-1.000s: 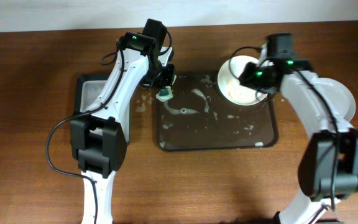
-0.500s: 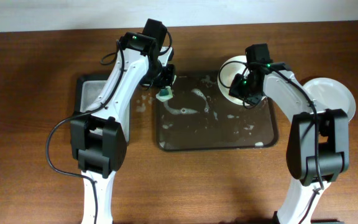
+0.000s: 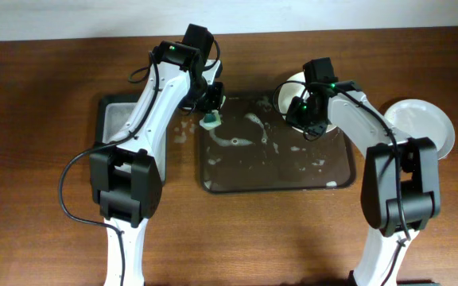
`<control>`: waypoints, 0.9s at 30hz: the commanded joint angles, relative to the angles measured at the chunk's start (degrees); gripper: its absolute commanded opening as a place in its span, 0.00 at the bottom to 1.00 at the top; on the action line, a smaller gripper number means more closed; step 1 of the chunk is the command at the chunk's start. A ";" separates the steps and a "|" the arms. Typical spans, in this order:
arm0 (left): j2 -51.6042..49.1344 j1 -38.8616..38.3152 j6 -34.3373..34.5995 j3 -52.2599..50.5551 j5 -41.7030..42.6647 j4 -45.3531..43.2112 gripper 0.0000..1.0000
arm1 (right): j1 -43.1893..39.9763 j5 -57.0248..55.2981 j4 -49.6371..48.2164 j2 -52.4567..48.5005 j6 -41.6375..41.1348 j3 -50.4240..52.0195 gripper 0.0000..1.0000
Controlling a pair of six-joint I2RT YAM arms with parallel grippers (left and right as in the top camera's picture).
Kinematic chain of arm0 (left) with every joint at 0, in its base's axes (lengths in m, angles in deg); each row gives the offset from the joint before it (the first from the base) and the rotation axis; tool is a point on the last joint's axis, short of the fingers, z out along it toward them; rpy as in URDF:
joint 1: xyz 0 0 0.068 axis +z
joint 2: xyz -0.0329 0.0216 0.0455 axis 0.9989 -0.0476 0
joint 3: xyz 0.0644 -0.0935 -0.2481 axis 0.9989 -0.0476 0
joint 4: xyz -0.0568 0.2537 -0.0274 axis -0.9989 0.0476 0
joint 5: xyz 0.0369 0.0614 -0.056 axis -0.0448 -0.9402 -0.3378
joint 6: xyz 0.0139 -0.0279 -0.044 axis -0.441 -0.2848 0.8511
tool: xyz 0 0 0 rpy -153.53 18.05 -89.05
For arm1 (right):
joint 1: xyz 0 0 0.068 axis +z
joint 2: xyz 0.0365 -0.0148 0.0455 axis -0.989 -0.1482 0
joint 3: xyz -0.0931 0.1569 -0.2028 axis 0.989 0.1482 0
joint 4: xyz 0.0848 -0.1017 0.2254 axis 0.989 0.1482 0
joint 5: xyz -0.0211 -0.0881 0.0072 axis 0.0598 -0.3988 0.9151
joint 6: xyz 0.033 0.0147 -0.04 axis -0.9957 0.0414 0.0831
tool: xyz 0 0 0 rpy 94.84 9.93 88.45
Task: Clean dirty plates on tray and stack at the side
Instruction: 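Move the right gripper to the tray and grasp the last white plate's rim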
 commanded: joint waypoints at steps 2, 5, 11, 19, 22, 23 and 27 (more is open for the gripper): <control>0.26 0.13 0.48 0.70 -0.22 -0.11 0.01 | 0.39 -1.09 -2.45 -1.66 -0.11 0.87 0.43; 0.26 0.13 0.48 0.72 -0.22 -0.11 0.01 | 0.44 -1.07 -2.03 -1.66 -0.11 0.87 0.43; 0.26 0.13 0.50 0.72 -0.22 -0.13 0.01 | 2.05 0.96 2.45 -1.66 -0.07 0.87 0.43; 0.26 0.13 0.48 0.70 -0.22 -0.11 0.01 | 7.26 9.07 6.38 0.85 0.76 0.70 0.36; 0.26 0.15 0.48 0.70 -0.35 -0.11 0.01 | 7.17 8.59 6.54 3.98 0.76 0.44 0.40; 0.26 0.15 0.48 0.70 -0.70 -0.09 0.01 | 6.23 8.37 6.38 5.57 0.74 0.44 0.41; 0.26 0.15 0.48 0.72 -0.83 -0.13 0.01 | 0.37 8.17 5.33 7.43 0.85 0.44 0.49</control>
